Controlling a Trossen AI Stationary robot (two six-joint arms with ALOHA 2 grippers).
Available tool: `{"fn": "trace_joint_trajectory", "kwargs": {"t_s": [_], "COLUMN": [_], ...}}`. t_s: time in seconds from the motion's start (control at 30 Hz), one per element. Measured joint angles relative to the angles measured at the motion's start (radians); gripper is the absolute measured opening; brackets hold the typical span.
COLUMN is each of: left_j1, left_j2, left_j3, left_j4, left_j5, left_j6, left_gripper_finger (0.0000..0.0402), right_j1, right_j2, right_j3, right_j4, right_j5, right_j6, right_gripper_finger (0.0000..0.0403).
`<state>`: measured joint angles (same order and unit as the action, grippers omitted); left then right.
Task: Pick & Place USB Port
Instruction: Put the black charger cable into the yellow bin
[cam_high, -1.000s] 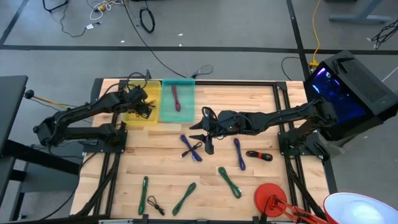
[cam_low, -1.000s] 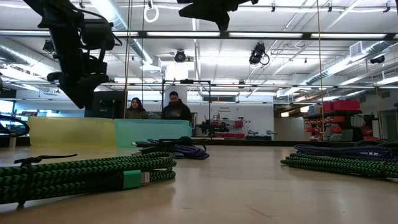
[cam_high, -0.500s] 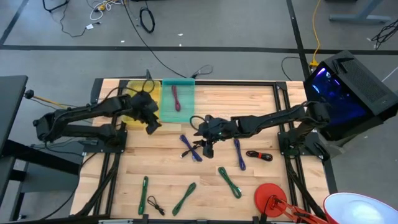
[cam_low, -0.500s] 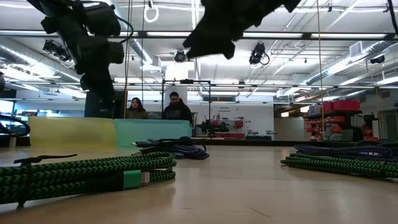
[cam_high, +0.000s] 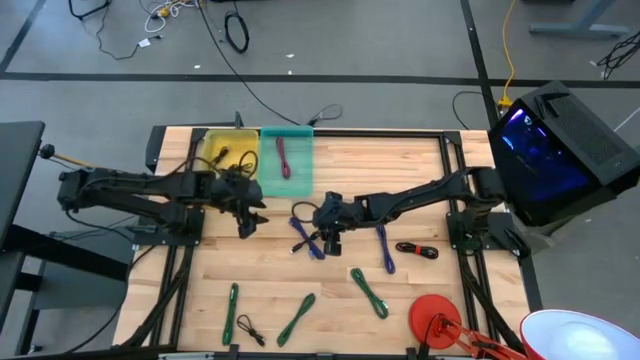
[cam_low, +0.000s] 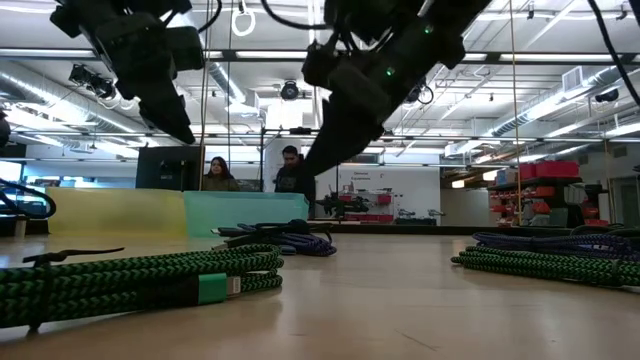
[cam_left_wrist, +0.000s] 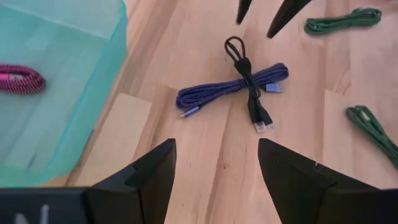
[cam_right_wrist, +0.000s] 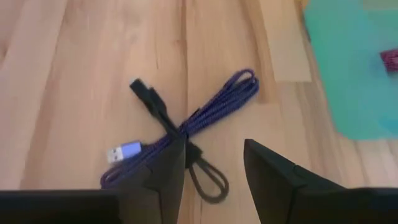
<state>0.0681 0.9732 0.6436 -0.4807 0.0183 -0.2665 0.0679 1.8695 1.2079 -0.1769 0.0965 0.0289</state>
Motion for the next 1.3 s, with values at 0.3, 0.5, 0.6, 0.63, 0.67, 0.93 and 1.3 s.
{"fn": "trace_joint_trajectory", "kwargs": {"t_s": [0.3,0.5,0.6,0.63,0.67,0.93,1.3], "left_j1": [-0.119,-0.162,-0.169,-0.169,-0.169,-0.169,-0.169], "left_j2": [0.000,0.000,0.000,0.000,0.000,0.000,0.000], "left_j3": [0.000,0.000,0.000,0.000,0.000,0.000,0.000], "left_j4": [0.016,0.051,0.064,0.064,0.064,0.065,0.065], "left_j5": [-0.147,-0.183,-0.183,-0.183,-0.183,-0.183,-0.241], "left_j6": [-0.070,-0.071,-0.071,-0.071,-0.071,-0.071,-0.107], "left_gripper_finger": [0.0232,0.0232,0.0232,0.0232,0.0232,0.0232,0.0232], "right_j1": [-0.009,-0.009,-0.009,-0.009,-0.009,-0.009,-0.039], "right_j2": [0.051,0.090,0.105,0.106,0.108,0.136,0.124], "right_j3": [0.000,0.000,0.000,0.000,0.000,0.001,0.000], "right_j4": [-0.036,-0.029,-0.034,-0.035,-0.035,-0.041,-0.077], "right_j5": [0.026,0.017,0.008,-0.004,-0.008,-0.011,0.041], "right_j6": [-0.030,-0.032,-0.030,-0.028,-0.022,-0.011,0.001], "right_gripper_finger": [0.0165,0.0165,0.0165,0.0165,0.0165,0.0164,0.0011]}}
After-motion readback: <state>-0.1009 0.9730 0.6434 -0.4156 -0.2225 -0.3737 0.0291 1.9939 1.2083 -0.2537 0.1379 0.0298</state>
